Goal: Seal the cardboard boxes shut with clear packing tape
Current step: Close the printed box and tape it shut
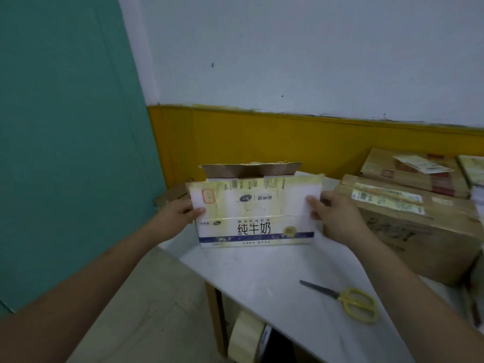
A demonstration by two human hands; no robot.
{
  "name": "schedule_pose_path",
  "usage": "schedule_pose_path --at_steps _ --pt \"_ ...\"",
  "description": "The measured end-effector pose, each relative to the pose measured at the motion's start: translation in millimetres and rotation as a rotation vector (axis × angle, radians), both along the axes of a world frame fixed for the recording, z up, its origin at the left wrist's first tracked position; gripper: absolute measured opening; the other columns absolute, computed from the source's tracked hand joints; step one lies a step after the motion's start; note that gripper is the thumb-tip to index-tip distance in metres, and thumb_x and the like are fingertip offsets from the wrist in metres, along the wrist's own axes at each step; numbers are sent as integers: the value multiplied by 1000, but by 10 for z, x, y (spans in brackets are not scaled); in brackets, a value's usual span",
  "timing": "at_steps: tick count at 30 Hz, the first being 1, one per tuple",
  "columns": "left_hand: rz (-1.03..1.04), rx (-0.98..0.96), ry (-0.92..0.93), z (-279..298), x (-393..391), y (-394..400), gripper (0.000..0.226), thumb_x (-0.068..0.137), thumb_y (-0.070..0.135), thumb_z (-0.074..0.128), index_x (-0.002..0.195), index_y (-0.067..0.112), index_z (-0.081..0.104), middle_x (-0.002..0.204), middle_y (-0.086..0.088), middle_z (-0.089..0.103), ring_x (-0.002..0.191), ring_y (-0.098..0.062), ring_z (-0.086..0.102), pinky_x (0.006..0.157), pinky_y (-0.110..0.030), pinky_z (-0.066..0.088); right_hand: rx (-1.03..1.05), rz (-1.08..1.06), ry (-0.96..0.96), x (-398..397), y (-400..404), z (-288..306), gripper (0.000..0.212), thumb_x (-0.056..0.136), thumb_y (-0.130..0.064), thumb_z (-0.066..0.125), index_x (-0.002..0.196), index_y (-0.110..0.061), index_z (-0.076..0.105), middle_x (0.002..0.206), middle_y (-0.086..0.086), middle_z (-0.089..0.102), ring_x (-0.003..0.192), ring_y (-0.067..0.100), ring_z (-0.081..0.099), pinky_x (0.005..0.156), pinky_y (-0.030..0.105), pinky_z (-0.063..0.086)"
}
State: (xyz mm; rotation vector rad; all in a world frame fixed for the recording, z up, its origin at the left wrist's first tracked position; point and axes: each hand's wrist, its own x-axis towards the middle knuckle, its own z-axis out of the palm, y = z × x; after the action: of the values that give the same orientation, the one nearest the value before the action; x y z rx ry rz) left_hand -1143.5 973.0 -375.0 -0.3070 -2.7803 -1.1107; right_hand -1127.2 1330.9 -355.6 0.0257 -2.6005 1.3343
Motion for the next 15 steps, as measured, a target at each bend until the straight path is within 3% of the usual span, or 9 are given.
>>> schedule_pose_path --at_steps 1,3,6,8,10,13,15 --pt "33 8 -37 4 1 6 20 102 29 57 105 19 74 100 7 73 87 -11 65 78 -31 50 -14 -37 -21 -32 -6 24 33 101 -37 52 95 -9 67 82 5 72 80 21 68 76 40 55" --pt "73 43 -64 -13 13 10 26 101 32 57 109 14 75 104 -1 74 89 -20 66 80 -37 51 9 -36 -64 -88 18 87 31 102 -33 52 91 -7 66 82 9 73 75 19 69 78 40 55" --pt "106 124 -71 -66 7 46 26 102 30 56 108 12 74 102 -3 74 84 -17 63 74 -32 48 225 82 -114 -129 97 159 15 99 -27 60 98 -12 64 94 5 71 81 16 66 68 28 49" --pt "122 154 -79 -66 28 90 26 102 30 56 102 11 75 98 -5 73 82 -18 62 72 -30 47 343 92 -100 -162 111 138 18 97 -27 62 110 -14 65 103 3 66 89 19 61 75 30 47" --pt "133 178 -70 -61 42 120 27 102 30 57 95 9 74 93 -7 73 78 -16 61 70 -29 46 350 16 -43 -209 91 94 21 96 -26 63 107 -9 65 103 6 66 91 23 60 82 38 51" --pt "150 198 -43 -8 122 154 22 102 25 56 89 15 71 81 7 67 72 -5 58 64 -24 41 273 -16 0 -272 47 56 19 94 -25 66 98 -6 67 89 9 68 83 25 64 84 47 55" --pt "166 207 -19 15 188 138 22 102 23 56 85 17 69 74 15 64 68 -2 56 61 -22 39 213 9 -15 -275 0 80 19 94 -23 67 97 -4 67 81 7 70 76 19 66 78 40 55"
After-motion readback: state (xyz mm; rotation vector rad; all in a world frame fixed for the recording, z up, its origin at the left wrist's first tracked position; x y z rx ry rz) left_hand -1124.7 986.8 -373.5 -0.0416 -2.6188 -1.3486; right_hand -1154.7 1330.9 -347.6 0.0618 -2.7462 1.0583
